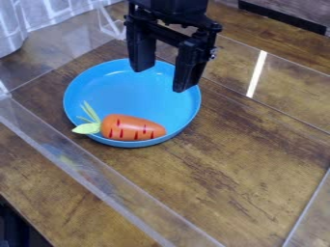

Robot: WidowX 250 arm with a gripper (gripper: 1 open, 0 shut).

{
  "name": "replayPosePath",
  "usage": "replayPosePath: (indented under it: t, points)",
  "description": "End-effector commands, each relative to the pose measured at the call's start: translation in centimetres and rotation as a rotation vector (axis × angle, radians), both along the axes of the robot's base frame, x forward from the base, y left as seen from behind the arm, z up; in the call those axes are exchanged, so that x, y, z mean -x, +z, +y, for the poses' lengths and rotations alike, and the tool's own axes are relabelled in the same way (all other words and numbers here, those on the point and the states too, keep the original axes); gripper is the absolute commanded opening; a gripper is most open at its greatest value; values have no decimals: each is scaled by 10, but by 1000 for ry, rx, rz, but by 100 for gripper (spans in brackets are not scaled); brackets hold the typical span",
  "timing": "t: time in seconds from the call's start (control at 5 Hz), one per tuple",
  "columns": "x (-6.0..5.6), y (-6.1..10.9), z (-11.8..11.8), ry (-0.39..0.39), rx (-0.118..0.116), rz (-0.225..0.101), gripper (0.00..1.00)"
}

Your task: Remove the carrot from inside the blue tray and put it on the table

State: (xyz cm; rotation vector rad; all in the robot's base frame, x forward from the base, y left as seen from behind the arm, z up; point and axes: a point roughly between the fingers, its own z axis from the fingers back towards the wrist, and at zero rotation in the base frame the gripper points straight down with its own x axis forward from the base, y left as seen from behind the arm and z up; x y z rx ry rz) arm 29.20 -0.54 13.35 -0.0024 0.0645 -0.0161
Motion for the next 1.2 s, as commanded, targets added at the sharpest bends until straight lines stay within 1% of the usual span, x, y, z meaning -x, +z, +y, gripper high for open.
replayPosePath:
  t: [0.0,0.2,0.4,0.6,0.8,1.0]
  points:
    - [1,-7,1,-66,0,14,100]
    - [7,-20,4,-219,-3,26,100]
    - [12,-33,8,-367,-11,29,100]
    - [11,-42,17,-454,-12,21,100]
    - [9,-49,25,-501,-11,17,100]
    - [9,-54,32,-520,-7,17,100]
